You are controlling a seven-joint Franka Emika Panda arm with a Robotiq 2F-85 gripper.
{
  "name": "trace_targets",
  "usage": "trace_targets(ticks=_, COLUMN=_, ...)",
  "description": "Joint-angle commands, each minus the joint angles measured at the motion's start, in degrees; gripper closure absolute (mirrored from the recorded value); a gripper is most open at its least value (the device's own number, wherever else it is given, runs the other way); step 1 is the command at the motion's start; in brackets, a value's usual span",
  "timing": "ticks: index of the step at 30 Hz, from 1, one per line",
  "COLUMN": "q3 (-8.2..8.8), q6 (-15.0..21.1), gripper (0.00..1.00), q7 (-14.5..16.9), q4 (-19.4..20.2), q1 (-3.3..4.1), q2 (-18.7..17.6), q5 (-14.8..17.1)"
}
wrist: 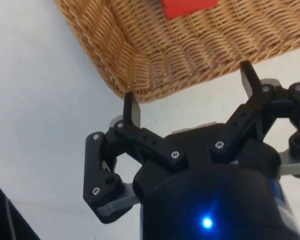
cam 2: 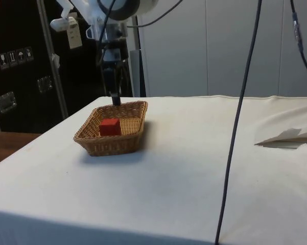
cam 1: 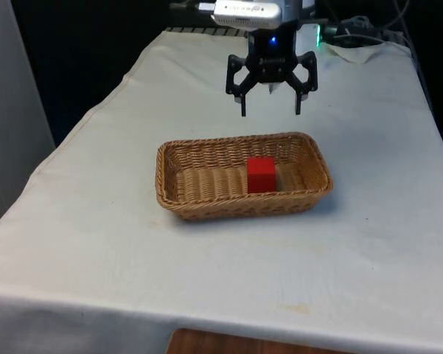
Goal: Pick up the cube and place it into the basket.
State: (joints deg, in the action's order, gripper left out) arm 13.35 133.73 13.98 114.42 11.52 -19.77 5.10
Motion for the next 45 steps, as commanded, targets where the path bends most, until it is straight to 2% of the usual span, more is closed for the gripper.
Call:
trace_targets(ticks=1, q3=-0.11, q6=0.5, gripper=0.00, q7=0.2, q4=0.9, q1=0.00, q2=0.9, q5=0.2)
trace_targets(ticks=15, q3=-0.23, q6=0.2, gripper=0.00, q7=0.4, q4=6.4, q1=0.00, q2=6.3, q5=0.5)
trace_targets(ticks=16, q3=-0.11, q6=-0.1, gripper=0.00, q7=0.1, q4=5.7, q1=0.00, q2=5.7, q5=0.1)
trace_targets(ticks=24, q3=-0.29, q6=0.2, gripper=0.00, q7=0.6, q4=8.9, q1=-0.06, q2=8.4, q5=0.9)
trace_targets(ticks=25, q3=-0.11, q6=-0.1, gripper=0.00, q7=0.2, q4=8.2, q1=0.00, q2=7.7, q5=0.3)
trace_targets(ticks=30, q3=-0.29, q6=0.3, gripper=0.00, q7=0.7, q4=10.9, q1=-0.06, q2=9.9, q5=1.1)
trace_targets(ticks=33, q3=-0.11, q6=-0.1, gripper=0.00, q7=0.2, q4=11.1, q1=0.00, q2=10.0, q5=0.4)
trace_targets(ticks=45, q3=-0.57, q6=0.7, gripper=0.00, q7=0.5, q4=17.2, q1=0.06, q2=14.9, q5=1.1)
